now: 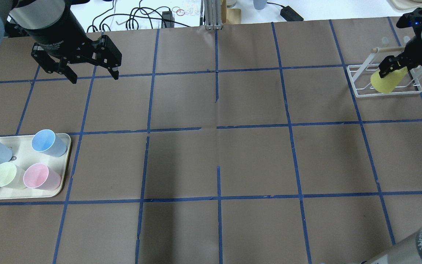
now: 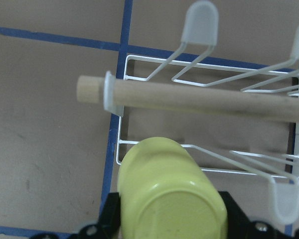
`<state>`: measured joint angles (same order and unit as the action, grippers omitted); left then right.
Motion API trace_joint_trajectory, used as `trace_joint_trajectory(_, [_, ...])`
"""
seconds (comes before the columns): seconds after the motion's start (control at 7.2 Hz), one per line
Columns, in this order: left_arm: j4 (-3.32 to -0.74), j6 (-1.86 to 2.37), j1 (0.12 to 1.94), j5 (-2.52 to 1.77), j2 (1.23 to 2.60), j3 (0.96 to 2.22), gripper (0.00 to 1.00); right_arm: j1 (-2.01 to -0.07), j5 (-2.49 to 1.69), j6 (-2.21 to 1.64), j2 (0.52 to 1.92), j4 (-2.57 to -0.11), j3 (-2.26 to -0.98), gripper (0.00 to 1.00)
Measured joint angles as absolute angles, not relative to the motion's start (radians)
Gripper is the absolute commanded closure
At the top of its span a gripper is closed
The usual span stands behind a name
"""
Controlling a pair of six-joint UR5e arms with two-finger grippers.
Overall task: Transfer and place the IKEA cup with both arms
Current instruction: 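Close the right gripper on the yellow cup's base in the rack, then lift the yellow cup off the rack with the right gripper toward the left gripper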
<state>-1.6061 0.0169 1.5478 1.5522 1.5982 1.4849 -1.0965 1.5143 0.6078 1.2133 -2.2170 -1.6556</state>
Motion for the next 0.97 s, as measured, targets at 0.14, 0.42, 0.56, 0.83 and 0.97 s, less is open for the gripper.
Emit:
trace_joint_trajectory(0.14, [-1.606, 0.017, 1.548, 1.549, 1.598, 1.485, 0.00, -1.097, 1.516, 0.608, 1.235, -2.214, -1.655, 0.92])
trace_joint_trajectory(0.42, [-1.606, 0.009, 1.544, 1.534, 1.598, 1.485, 0.00, -1.095, 1.526, 0.609, 1.283, -2.184, -1.652, 0.92])
trace_joint_trajectory(0.56, [-1.605, 0.003, 1.536, 1.499, 1.597, 1.486, 0.00, -1.095, 1.540, 0.609, 1.304, -2.159, -1.642, 0.92])
trace_joint_trajectory(0.83, [-1.608, -0.035, 1.481, 1.383, 1.590, 1.499, 0.00, -1.095, 1.554, 0.618, 1.330, -2.091, -1.602, 0.92])
trace_joint_trajectory(0.97, [-1.618, -0.090, 1.438, 1.320, 1.590, 1.507, 0.00, -1.095, 1.552, 0.625, 1.341, -2.057, -1.586, 0.96])
